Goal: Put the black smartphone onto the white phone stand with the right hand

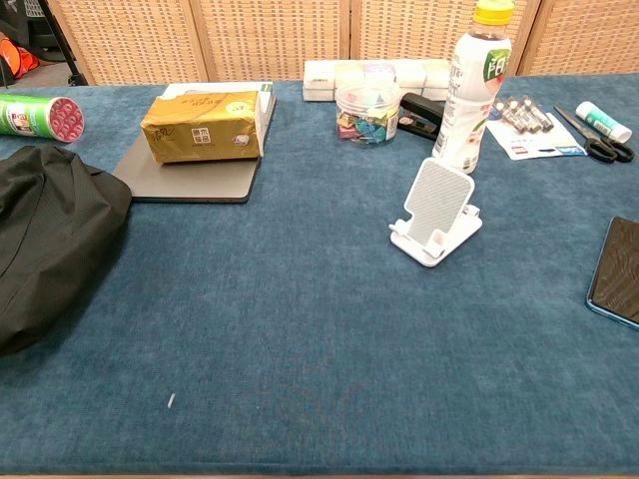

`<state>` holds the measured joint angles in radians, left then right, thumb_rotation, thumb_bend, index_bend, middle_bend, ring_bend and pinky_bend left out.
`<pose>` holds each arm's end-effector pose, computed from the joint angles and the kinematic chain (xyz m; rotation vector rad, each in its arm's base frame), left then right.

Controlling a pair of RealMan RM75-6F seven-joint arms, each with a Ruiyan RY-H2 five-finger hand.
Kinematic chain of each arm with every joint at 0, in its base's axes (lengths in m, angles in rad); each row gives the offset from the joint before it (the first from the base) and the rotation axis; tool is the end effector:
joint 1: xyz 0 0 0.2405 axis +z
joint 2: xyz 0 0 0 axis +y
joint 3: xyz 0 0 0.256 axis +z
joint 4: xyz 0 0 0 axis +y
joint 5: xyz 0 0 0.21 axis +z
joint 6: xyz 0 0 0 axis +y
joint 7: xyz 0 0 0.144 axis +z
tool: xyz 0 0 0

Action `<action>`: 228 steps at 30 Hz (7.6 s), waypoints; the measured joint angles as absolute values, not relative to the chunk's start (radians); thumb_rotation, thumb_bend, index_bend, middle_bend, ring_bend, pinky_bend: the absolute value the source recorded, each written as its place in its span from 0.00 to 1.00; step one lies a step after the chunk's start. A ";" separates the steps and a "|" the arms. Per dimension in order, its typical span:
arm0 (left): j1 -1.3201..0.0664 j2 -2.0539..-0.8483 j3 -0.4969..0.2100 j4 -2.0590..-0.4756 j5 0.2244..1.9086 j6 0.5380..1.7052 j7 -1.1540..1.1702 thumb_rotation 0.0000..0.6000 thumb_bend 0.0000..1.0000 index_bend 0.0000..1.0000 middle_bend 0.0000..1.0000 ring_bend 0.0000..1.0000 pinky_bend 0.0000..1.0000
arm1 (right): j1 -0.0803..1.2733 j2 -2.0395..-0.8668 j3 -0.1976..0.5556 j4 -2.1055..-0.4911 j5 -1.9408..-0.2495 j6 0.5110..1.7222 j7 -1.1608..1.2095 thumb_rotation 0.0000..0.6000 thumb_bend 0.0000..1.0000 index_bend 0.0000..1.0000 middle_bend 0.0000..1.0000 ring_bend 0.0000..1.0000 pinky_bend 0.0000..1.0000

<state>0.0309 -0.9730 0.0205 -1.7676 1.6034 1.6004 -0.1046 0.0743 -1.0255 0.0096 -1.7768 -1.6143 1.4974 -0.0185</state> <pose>-0.2934 0.1307 0.1909 -1.3361 -0.9907 -0.9872 -0.2741 -0.1663 0.1644 1.4788 -0.9232 0.9833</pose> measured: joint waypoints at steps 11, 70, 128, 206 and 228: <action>0.026 -0.954 0.030 -1.766 1.624 1.594 -0.135 1.00 0.00 0.00 0.00 0.00 0.00 | 0.120 -1.034 -0.006 -1.756 -1.613 1.383 -0.079 1.00 0.00 0.10 0.00 0.00 0.09; -0.013 -1.015 -0.002 -1.801 1.505 1.507 0.022 1.00 0.00 0.00 0.00 0.00 0.00 | 0.573 -1.431 -0.270 -0.747 -1.954 1.141 0.374 1.00 0.01 0.50 0.45 0.37 0.40; -0.014 -0.958 0.001 -1.792 1.515 1.503 -0.093 1.00 0.00 0.00 0.00 0.00 0.00 | 0.746 -1.386 0.169 -1.855 -1.136 1.173 -1.630 1.00 0.26 0.57 0.54 0.43 0.51; -0.010 -0.944 0.007 -1.787 1.529 1.509 -0.141 1.00 0.00 0.00 0.00 0.00 0.00 | 0.844 -1.908 0.005 -1.468 -1.066 1.503 -2.021 1.00 0.26 0.57 0.44 0.44 0.53; -0.014 -0.943 0.007 -1.788 1.523 1.502 -0.141 1.00 0.00 0.00 0.00 0.00 0.00 | 0.813 -1.944 0.010 -1.396 -1.078 1.445 -1.998 1.00 0.26 0.52 0.40 0.44 0.53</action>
